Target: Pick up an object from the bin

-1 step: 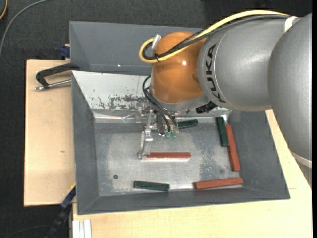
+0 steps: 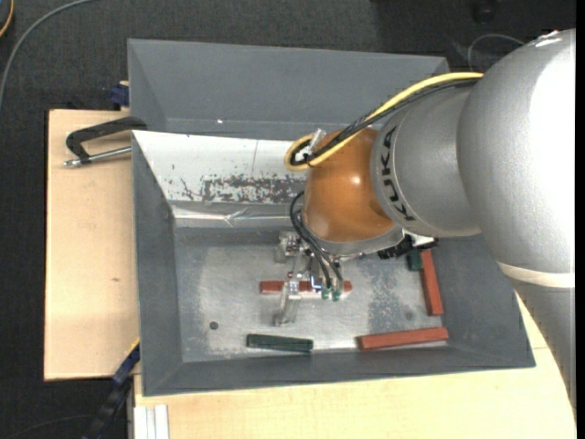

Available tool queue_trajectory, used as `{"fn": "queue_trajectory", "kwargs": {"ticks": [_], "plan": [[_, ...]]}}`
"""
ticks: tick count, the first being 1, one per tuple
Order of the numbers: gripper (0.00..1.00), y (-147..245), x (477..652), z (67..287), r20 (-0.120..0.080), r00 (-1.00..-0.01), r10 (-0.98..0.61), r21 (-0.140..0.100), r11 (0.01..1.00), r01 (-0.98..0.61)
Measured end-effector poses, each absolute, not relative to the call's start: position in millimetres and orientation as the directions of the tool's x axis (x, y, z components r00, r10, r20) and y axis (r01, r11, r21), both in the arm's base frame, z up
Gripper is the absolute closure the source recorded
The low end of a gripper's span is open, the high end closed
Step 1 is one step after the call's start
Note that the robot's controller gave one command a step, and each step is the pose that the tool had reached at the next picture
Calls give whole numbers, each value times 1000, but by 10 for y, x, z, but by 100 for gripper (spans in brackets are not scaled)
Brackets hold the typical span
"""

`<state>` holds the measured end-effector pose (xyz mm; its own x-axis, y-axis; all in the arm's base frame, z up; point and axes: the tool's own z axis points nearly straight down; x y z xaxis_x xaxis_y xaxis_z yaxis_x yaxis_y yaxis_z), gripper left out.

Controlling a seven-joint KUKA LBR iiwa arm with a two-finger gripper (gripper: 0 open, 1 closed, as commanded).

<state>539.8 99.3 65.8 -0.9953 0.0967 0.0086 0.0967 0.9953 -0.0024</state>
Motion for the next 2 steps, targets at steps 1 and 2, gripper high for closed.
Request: {"fn": "queue_trajectory", "kwargs": {"ticks": [1, 2], "plan": [[100, 1021, 5423, 706, 0, -996, 93, 2, 996, 93], [100, 1039, 5494, 2505, -15, -1000, -26, 3, 1000, -26]]}}
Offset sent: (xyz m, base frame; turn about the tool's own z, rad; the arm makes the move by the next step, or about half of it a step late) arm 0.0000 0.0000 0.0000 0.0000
